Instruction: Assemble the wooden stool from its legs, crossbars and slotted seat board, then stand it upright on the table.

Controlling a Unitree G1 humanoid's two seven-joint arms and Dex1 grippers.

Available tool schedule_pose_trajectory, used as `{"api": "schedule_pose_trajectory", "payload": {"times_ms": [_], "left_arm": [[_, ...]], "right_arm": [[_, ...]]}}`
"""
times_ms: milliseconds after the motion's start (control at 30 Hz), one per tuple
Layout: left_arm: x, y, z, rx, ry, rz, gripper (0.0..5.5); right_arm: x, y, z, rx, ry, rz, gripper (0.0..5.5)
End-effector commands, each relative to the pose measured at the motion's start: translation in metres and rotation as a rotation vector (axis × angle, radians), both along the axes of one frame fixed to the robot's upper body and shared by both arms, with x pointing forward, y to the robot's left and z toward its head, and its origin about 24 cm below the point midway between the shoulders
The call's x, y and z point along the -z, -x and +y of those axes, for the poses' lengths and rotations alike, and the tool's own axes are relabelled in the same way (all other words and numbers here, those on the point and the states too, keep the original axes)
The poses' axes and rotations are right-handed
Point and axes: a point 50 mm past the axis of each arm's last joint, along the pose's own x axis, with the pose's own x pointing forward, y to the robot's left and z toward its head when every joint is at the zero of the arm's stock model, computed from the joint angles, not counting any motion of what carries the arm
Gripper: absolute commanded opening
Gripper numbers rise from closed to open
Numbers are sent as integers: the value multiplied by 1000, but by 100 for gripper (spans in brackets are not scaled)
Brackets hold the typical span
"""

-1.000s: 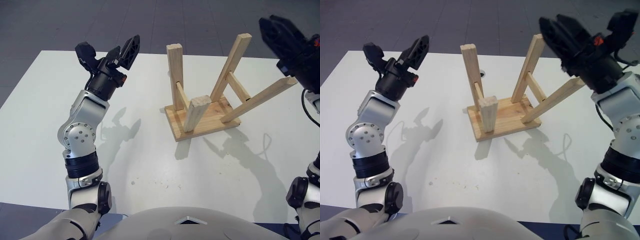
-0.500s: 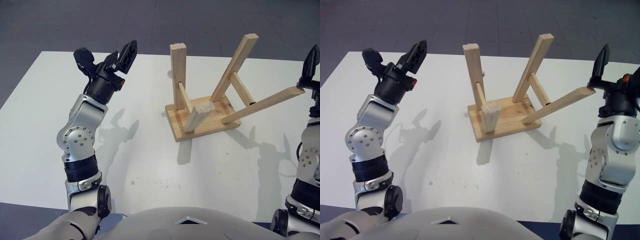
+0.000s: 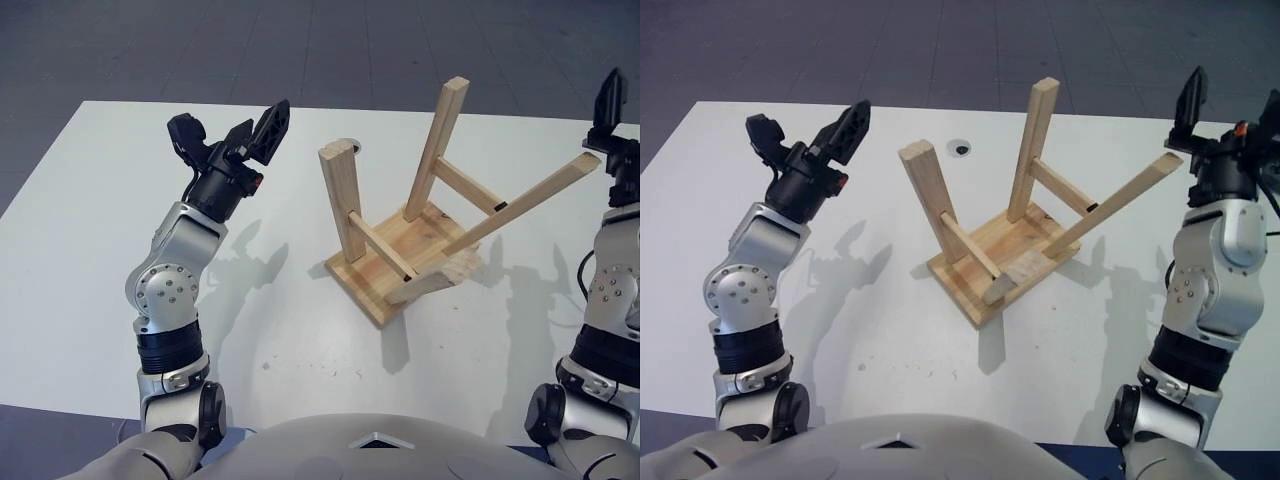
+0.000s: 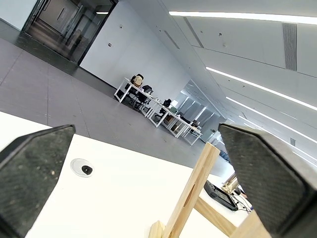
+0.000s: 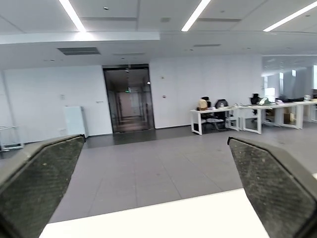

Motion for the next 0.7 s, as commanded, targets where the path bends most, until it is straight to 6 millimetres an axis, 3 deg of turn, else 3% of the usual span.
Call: {"api": "schedule_pose_trajectory", "payload": {"times_ms": [33, 167, 267, 367, 467, 600, 700], "left_arm": [[1, 1, 1, 1, -15, 3, 540], [2, 2, 4, -13, -11, 8, 540], [2, 3, 6, -19, -19, 12, 540], [1, 2, 9, -29, -32, 12, 540], [0, 0, 9, -23, -34, 12, 540], [3, -2, 4, 2, -46, 27, 540], [4, -5, 3, 13, -60, 33, 540]], "right_arm": [[7, 7, -28, 150, 35, 51, 535], [52, 30, -57, 404, 47, 275, 535], [84, 44, -34, 308, 51, 447, 535], [104, 57, 5, 128, 16, 617, 535], [105, 48, 42, -41, -57, 695, 535], [69, -2, 92, -228, -166, 610, 535], [49, -29, 107, -259, -184, 544, 535]]}}
